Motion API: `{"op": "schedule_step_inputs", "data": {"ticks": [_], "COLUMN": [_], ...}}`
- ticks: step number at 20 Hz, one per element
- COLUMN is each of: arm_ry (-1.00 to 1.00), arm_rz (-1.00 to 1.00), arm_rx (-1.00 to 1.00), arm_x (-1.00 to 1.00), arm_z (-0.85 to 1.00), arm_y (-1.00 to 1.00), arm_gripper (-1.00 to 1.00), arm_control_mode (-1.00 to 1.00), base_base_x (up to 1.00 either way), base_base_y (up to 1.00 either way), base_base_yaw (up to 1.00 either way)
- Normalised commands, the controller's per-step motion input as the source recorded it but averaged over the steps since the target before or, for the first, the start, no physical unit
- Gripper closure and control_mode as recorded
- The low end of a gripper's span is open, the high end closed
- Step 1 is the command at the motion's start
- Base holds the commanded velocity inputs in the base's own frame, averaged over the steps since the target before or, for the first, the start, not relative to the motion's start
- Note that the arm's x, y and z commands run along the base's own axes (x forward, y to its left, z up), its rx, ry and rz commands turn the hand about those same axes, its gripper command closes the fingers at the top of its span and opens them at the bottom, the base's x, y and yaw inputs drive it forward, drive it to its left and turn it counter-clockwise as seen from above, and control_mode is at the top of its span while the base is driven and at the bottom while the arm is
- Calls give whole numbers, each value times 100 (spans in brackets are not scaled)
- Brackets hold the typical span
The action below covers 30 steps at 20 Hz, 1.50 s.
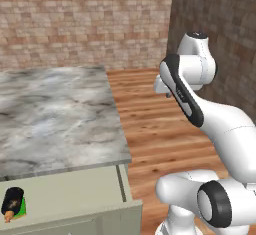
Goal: Restock the sink supplies by placing the sponge and soap dispenser on the counter and next to the sink. Make sure the soap dispenser is upright.
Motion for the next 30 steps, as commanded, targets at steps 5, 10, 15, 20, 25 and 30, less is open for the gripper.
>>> {"op": "schedule_step_inputs", "data": {"ticks": [5, 10, 15, 20, 25, 30], "arm_ry": [0, 0, 0, 0, 0, 0], "arm_rz": [0, 0, 0, 0, 0, 0], "arm_rx": [0, 0, 0, 0, 0, 0], "arm_x": [-1, 0, 0, 0, 0, 0], "arm_z": [0, 0, 0, 0, 0, 0], "arm_y": [0, 0, 0, 0, 0, 0], "arm_gripper": [-100, -100, -100, -100, -100, -100], "arm_control_mode": [100, 100, 100, 100, 100, 100], "base_base_x": [-26, -100, -54, 0, 21, 38], "base_base_y": [6, 68, 100, 100, 100, 100], "base_base_yaw": [0, 0, -2, -12, -20, -29]}}
